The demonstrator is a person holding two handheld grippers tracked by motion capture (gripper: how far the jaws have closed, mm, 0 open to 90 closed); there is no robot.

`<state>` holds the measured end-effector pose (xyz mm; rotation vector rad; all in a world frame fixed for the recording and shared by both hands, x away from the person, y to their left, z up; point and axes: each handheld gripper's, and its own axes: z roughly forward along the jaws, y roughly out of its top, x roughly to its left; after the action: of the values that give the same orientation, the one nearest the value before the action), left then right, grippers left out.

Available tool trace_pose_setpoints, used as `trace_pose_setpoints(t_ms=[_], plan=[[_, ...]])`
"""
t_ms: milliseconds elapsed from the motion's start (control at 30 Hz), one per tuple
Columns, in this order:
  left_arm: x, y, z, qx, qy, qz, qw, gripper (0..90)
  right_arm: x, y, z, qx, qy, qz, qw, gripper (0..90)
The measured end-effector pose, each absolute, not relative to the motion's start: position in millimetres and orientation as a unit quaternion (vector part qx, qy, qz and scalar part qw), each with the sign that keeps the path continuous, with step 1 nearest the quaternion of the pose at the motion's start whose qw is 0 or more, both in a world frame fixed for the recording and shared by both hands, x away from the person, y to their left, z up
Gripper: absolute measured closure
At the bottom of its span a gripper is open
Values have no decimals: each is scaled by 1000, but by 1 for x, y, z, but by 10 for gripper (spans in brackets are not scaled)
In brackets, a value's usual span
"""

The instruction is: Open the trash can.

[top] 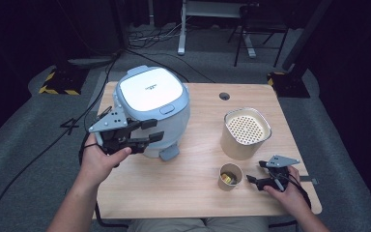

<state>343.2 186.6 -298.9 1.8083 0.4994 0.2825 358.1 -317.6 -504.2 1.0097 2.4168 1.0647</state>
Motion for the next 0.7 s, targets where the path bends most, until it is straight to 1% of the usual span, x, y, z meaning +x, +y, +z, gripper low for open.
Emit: trace_pose_setpoints(t_ms=[133,367,433,467,500,567,700], plan=[[352,186,-287,787,217,138,560,620,358,-318,-504,353,844,372,157,171],[375,184,-277,778,224,120,575,747,358,-318,-504,353,844,372,157,171],[378,184,-277,776,227,115,577,825,358,-318,-504,353,844,372,157,171],[384,184,-278,774,237,104,579,860,358,-318,-504,353,844,371,157,170],[388,184,-278,773,239,101,580,878,358,-318,-504,353,844,372,157,171],[392,182,-280,772,241,95,581,896,358,-318,-504,353,844,371,157,171],[399,177,-284,775,241,94,577,900,358,-318,-504,352,844,372,157,171]])
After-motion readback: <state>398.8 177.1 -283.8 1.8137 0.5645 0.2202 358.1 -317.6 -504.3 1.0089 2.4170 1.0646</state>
